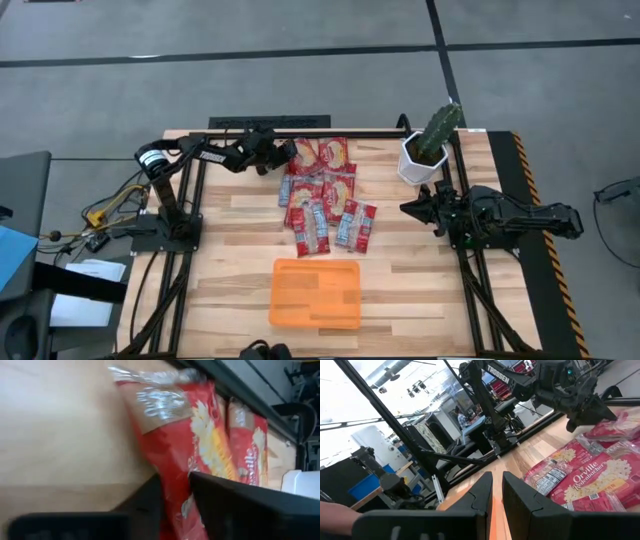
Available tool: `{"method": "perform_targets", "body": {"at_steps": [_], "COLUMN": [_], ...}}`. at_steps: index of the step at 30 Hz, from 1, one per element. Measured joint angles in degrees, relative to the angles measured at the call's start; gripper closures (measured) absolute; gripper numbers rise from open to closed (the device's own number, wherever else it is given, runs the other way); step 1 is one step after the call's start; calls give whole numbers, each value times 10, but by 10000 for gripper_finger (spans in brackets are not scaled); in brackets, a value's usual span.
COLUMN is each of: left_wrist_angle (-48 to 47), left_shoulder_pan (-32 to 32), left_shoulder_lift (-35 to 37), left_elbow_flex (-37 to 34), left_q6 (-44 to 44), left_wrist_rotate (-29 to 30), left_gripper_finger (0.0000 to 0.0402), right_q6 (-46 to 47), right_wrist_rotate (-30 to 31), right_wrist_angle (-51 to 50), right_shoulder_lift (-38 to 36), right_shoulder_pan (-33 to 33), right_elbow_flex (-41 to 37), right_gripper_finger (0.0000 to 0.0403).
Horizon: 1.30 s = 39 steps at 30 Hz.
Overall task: Sort popcorn bags into baskets
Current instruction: Put the red popcorn bag into the orange bin
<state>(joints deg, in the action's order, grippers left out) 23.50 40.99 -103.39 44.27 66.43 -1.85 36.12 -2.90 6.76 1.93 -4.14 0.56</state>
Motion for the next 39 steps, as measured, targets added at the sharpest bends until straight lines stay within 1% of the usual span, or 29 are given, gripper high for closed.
{"method": "perform_targets", "body": {"at_steps": [1,2,3,7,10,17,19,23,24,26,27,29,33,36,39], "left_wrist_angle": [3,4,4,6,11,14,8,-35,-56,-108,-136,-188,-262,-291,-303], "left_shoulder_pan": [0,0,0,0,-8,-29,-39,-91,-113,-165,-197,-269,-426,-533,-617], "left_shoulder_lift": [0,0,0,1,15,87,117,190,214,259,282,323,377,382,363], "left_elbow_flex": [0,0,0,0,0,0,0,0,0,0,0,0,0,0,0], "left_q6": [0,1,1,2,2,-15,-17,-36,-40,-49,-49,-36,36,112,191], "left_wrist_rotate": [1,1,0,-25,-38,-41,-60,-105,-110,-101,-87,-36,116,236,323], "left_gripper_finger": [369,384,388,391,396,399,399,400,400,400,400,401,401,401,401], "right_q6": [1,1,1,1,0,0,0,-1,-1,-1,-1,-1,-1,-1,-1], "right_wrist_rotate": [0,1,2,2,3,4,4,4,4,4,4,4,6,6,6], "right_wrist_angle": [-5,-8,-9,-11,-13,-31,-35,-35,-35,-36,-38,-41,-46,-46,-48], "right_shoulder_lift": [0,0,0,0,0,0,0,0,0,0,0,0,0,0,0], "right_shoulder_pan": [0,0,0,0,-1,-1,-1,-1,-1,-1,-1,-1,-1,-1,-1], "right_elbow_flex": [0,0,0,0,0,0,0,0,0,0,0,0,0,0,0], "right_gripper_finger": [335,335,335,335,335,335,335,335,335,335,335,335,335,335,335]}}
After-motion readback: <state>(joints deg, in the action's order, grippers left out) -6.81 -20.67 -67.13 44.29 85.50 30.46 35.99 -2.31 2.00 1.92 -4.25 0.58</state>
